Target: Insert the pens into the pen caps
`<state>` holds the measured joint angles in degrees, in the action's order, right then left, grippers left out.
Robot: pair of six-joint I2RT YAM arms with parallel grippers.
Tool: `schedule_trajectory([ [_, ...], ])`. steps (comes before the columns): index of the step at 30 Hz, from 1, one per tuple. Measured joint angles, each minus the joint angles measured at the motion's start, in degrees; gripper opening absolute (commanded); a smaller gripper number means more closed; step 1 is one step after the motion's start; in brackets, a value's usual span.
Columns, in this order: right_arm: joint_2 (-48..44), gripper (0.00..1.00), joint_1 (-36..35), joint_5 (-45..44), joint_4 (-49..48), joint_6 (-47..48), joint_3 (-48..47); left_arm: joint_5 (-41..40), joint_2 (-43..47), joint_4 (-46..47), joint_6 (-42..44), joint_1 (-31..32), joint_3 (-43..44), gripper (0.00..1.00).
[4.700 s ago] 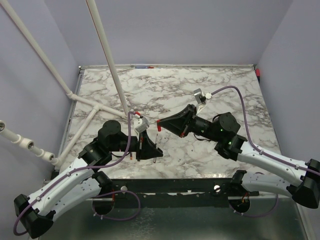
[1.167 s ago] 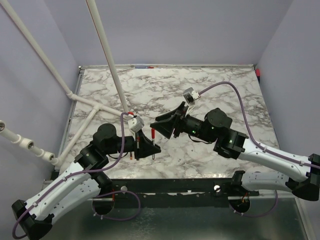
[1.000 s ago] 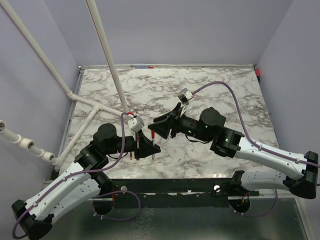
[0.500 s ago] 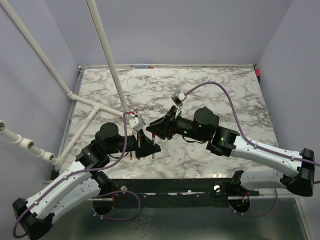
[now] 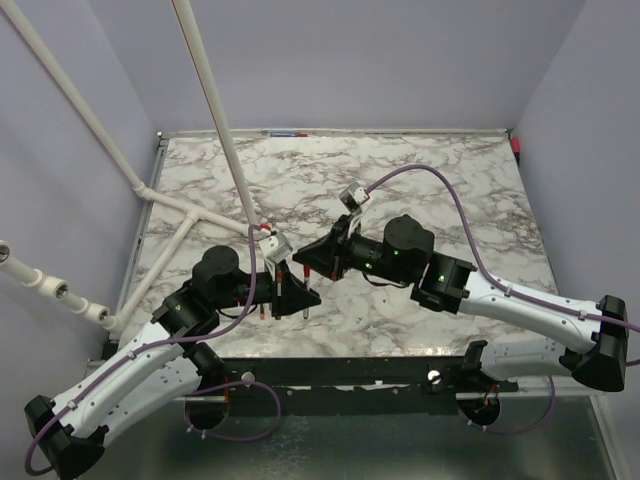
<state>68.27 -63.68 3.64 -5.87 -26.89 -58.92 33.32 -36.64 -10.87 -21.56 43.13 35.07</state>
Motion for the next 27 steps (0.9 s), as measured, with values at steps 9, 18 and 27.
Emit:
schedule_trajectory([
  [9, -1.5, 0.01, -0.8, -0.9, -1.2, -1.3, 2.9, 0.0, 0.9, -2.8, 0.0, 0.4, 0.0, 0.0],
  [18, -4.9, 0.01, -1.0, -1.7, -4.8, -3.6, 7.0, 1.5, -1.2, -6.0, 2.0, 0.9, 3.4, 0.0],
  [27, -6.8, 0.01, -1.3, -3.9, -9.1, -4.9, 9.3, 2.4, -4.6, -9.5, 3.8, 0.9, 8.3, 0.0],
])
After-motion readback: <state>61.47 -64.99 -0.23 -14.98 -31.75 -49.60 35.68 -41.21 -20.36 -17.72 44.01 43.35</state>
